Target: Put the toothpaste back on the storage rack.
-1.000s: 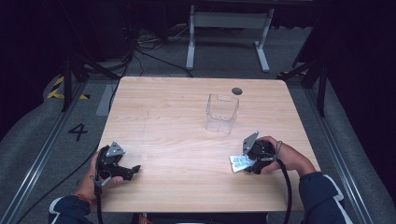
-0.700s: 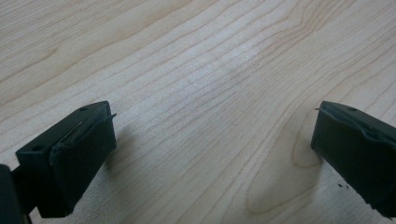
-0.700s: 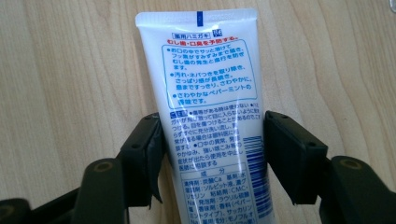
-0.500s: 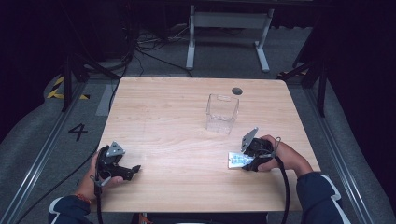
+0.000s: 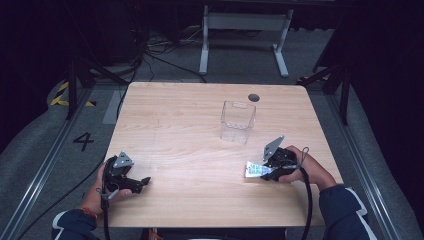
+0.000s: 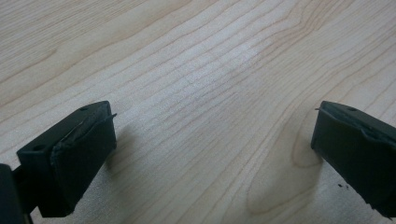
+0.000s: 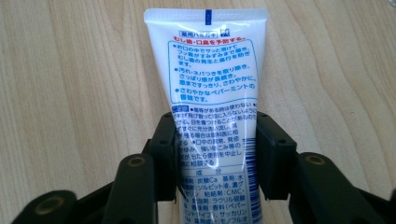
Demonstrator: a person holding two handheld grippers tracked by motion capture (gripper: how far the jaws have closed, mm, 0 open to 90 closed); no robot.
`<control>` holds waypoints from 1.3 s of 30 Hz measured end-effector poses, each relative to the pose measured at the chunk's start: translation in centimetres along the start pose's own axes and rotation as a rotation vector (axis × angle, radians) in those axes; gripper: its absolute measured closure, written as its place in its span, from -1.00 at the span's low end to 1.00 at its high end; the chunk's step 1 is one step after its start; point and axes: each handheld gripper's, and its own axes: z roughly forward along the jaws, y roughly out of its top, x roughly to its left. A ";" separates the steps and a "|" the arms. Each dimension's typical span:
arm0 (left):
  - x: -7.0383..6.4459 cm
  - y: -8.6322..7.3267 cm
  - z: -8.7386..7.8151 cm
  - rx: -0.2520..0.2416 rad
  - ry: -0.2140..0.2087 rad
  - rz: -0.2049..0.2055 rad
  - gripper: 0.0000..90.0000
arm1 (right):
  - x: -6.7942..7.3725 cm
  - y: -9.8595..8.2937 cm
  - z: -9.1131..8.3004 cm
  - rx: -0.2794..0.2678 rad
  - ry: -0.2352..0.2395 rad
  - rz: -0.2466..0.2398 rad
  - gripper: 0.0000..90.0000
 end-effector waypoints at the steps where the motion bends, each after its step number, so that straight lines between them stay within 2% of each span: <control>1: 0.0 0.0 0.0 0.002 -0.001 -0.006 -0.99 | 0.0 0.0 0.0 -0.004 0.006 0.002 0.32; 2: 0.0 0.0 0.0 -0.001 0.001 0.004 -0.99 | 0.1 -0.1 -0.1 -0.007 -0.012 0.001 0.34; 5: 0.0 0.0 0.0 -0.001 -0.002 -0.006 -0.99 | 0.2 -0.2 -0.2 -0.021 -0.009 0.005 0.36; 6: 0.0 0.0 0.0 -0.001 -0.002 -0.006 -0.99 | 0.1 -0.5 -0.5 -0.063 0.000 0.022 0.37; 8: 0.0 0.0 0.0 0.000 -0.002 -0.005 -0.99 | 0.1 -0.6 -0.7 -0.083 0.004 0.015 0.38; 10: 0.0 0.0 0.0 0.003 -0.001 -0.005 -0.99 | 0.1 -0.9 -1.1 -0.124 -0.012 0.039 0.40; 11: 0.0 0.0 0.0 0.002 -0.001 -0.005 -0.99 | 0.0 -1.2 -1.4 -0.154 0.004 0.048 0.40; 12: 0.0 0.0 0.0 0.002 -0.001 -0.005 -0.99 | 0.1 -1.5 -1.7 -0.191 -0.002 0.066 0.41; 14: 0.0 0.0 0.0 0.001 -0.001 0.000 -0.99 | 0.1 -1.7 -1.9 -0.204 0.000 0.070 0.41; 15: 0.0 0.0 0.0 0.001 -0.001 -0.005 -0.99 | 0.1 -2.0 -2.2 -0.238 -0.002 0.084 0.42; 17: 0.0 0.0 0.0 -0.001 -0.003 -0.005 -0.99 | 0.1 -2.2 -2.3 -0.255 -0.003 0.083 0.43; 18: 0.0 0.0 0.0 -0.001 -0.002 -0.005 -0.99 | 0.2 -2.6 -2.5 -0.298 -0.026 0.111 0.45; 19: 0.0 0.0 0.0 -0.001 -0.002 -0.005 -0.99 | 0.2 -2.6 -2.5 -0.298 -0.026 0.111 0.45; 23: 0.0 0.0 0.0 -0.003 -0.002 -0.002 -0.99 | 0.3 -4.0 -3.0 -0.395 -0.035 0.155 0.46; 25: 0.0 0.0 0.0 0.000 -0.003 -0.006 -0.99 | 0.3 -4.2 -3.1 -0.406 -0.030 0.161 0.46; 26: 0.0 0.0 0.0 -0.001 -0.003 -0.004 -0.99 | 0.4 -4.4 -3.3 -0.429 -0.032 0.163 0.47; 29: 0.0 0.0 0.0 -0.001 -0.003 -0.005 -0.99 | 0.5 -4.4 -3.5 -0.441 -0.030 0.165 0.47; 35: -0.1 0.0 0.0 0.001 -0.006 -0.010 -0.99 | 0.8 -4.3 -4.4 -0.526 -0.033 0.167 0.48; 39: 0.0 0.0 0.0 0.000 -0.004 -0.006 -0.99 | 0.9 -4.2 -4.5 -0.552 -0.052 0.174 0.49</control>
